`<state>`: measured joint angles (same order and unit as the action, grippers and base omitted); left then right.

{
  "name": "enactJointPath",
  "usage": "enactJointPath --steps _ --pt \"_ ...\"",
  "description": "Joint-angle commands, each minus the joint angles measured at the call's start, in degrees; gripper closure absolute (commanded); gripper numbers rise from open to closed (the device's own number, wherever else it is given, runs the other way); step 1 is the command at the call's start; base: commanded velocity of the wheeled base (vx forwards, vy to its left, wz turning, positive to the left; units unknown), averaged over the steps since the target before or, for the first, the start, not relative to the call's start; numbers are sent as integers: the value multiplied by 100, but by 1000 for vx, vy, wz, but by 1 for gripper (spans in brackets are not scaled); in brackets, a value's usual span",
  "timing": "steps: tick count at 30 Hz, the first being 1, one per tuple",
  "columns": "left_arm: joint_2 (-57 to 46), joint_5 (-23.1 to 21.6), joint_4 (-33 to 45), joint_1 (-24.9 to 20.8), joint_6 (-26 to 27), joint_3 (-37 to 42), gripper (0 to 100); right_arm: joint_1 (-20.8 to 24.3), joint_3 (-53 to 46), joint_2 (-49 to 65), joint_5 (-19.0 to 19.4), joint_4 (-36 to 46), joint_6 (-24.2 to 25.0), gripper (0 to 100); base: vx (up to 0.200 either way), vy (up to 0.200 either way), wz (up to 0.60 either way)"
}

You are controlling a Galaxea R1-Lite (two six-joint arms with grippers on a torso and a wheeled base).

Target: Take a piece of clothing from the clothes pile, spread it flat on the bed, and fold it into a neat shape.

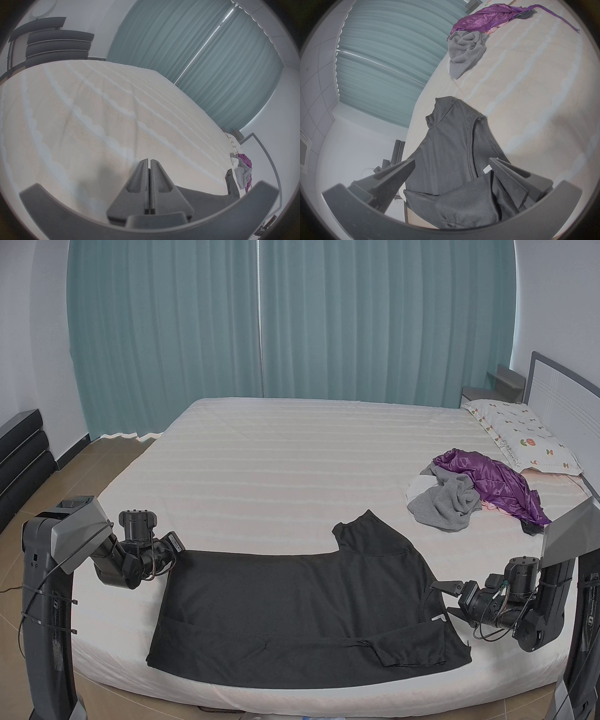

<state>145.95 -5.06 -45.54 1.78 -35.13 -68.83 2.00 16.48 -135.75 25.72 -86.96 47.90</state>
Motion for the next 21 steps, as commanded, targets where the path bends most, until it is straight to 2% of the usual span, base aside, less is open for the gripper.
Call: enactJointPath --steps 1,5,6,7,10,12,15,16,17,21 --pt "-5 75 -42 24 -73 27 100 20 127 14 -59 3 0 0 0 0 0" --pt "-5 75 -51 24 -99 36 100 196 540 93 -428 109 -8 0 0 0 0" --pt "-5 75 -42 24 -99 54 100 292 804 67 -700 197 -35 0 0 0 0" --pt "4 75 -51 24 -99 62 100 345 989 75 -797 311 -70 0 0 0 0" --pt "4 75 -51 24 -99 80 100 424 1366 102 -885 680 -140 0 0 0 0" --pt "13 75 -51 24 -99 80 100 591 2140 23 -1069 1392 -325 0 0 0 0" --pt "39 84 -51 24 -99 89 100 741 2984 -259 -1509 2139 -624 0 0 0 0" --pt "39 84 -51 24 -99 89 100 749 3063 -294 -1553 2209 -659 0 0 0 0" --pt "39 84 -51 24 -99 89 100 793 3564 -452 -1728 2587 -817 0 0 0 0" --pt "39 84 -51 24 -99 106 100 802 4654 -830 -1948 3589 -1186 0 0 0 0"
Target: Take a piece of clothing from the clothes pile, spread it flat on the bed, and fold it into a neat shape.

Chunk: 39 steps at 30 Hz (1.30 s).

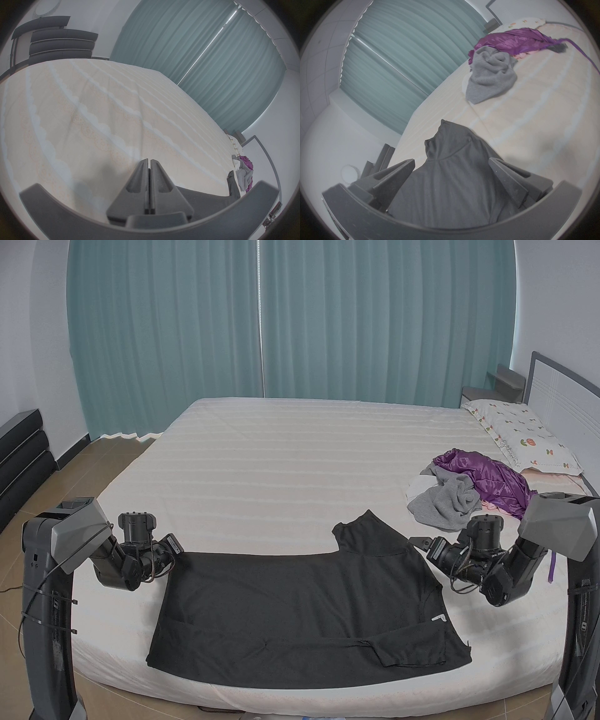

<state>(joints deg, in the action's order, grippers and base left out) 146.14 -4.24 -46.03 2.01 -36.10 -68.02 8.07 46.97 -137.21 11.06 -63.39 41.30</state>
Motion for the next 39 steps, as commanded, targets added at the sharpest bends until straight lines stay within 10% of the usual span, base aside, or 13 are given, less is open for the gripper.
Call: enactJointPath --steps 1,23,24,39 --pt "11 -6 -11 1 6 52 100 195 1833 -773 -534 1444 -571 0 0 0 0" --pt "20 -6 -11 1 32 79 100 116 4461 -2038 -895 2938 -808 0 0 0 0" --pt "20 -6 -11 1 32 79 100 116 4488 -2038 -895 2938 -790 100 0 0 0" --pt "20 -6 -2 1 24 44 100 46 4057 -1599 -824 2911 -746 100 0 0 0"
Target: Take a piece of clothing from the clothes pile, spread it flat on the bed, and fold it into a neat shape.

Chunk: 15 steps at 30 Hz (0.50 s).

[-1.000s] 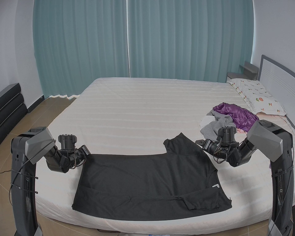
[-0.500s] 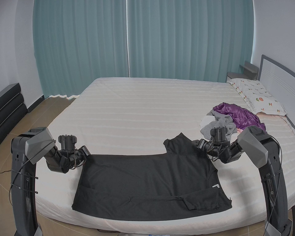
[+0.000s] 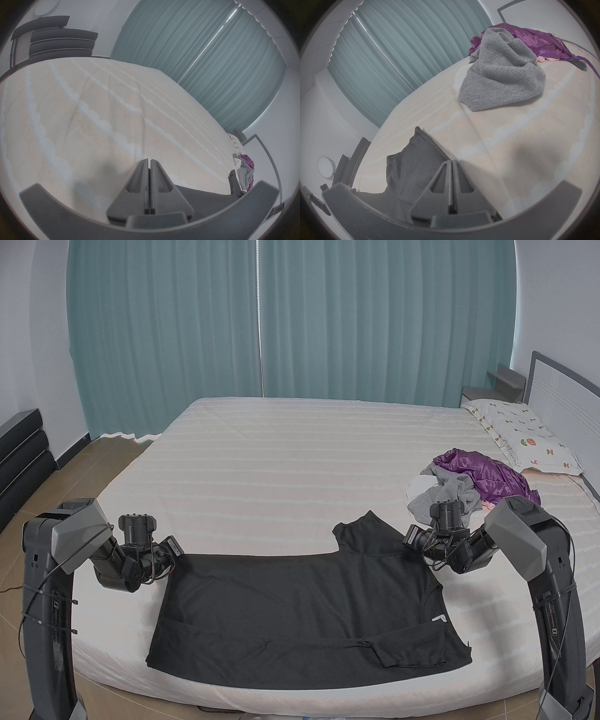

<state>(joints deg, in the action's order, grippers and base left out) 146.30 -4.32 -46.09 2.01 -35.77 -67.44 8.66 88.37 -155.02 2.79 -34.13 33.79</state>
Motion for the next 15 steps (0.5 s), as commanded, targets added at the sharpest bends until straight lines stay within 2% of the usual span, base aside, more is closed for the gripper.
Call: enactJointPath --steps 1,10,15 --pt "4 1 4 1 -9 -24 100 -31 -127 226 2 -14 -4 100 0 0 0" --pt "-58 1 -5 1 -44 20 100 -83 -408 507 2 -85 66 100 0 0 0" --pt "-207 18 -5 36 -71 134 100 -75 -962 824 11 -137 339 100 0 0 0"
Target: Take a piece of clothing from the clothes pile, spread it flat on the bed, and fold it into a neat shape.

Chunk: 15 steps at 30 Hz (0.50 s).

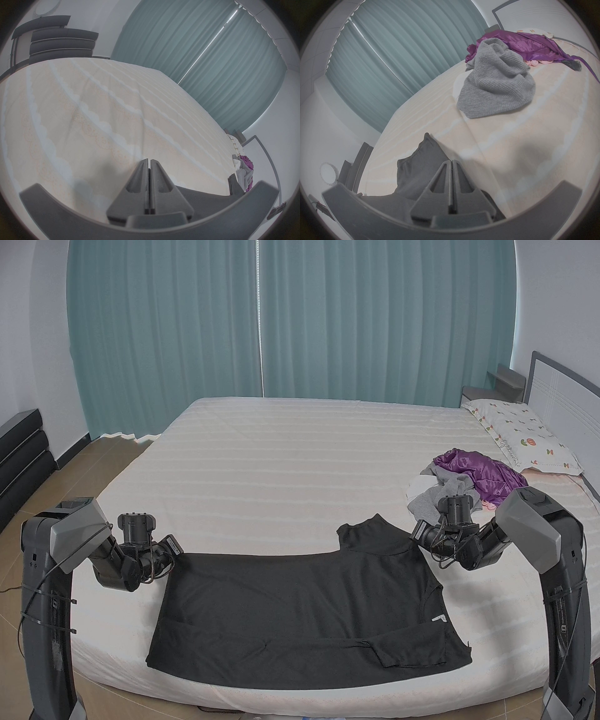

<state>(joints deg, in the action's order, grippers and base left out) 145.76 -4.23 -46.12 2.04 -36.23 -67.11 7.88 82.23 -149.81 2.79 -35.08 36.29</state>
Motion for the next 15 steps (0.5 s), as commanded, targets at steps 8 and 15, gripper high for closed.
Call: enactJointPath --steps 8,15 --pt "-505 -8 -90 104 -112 356 100 -5 -787 488 2 -1088 282 100 0 0 0" --pt "-602 -8 -583 122 -253 673 100 -5 -1077 558 2 -1290 308 100 0 0 0"
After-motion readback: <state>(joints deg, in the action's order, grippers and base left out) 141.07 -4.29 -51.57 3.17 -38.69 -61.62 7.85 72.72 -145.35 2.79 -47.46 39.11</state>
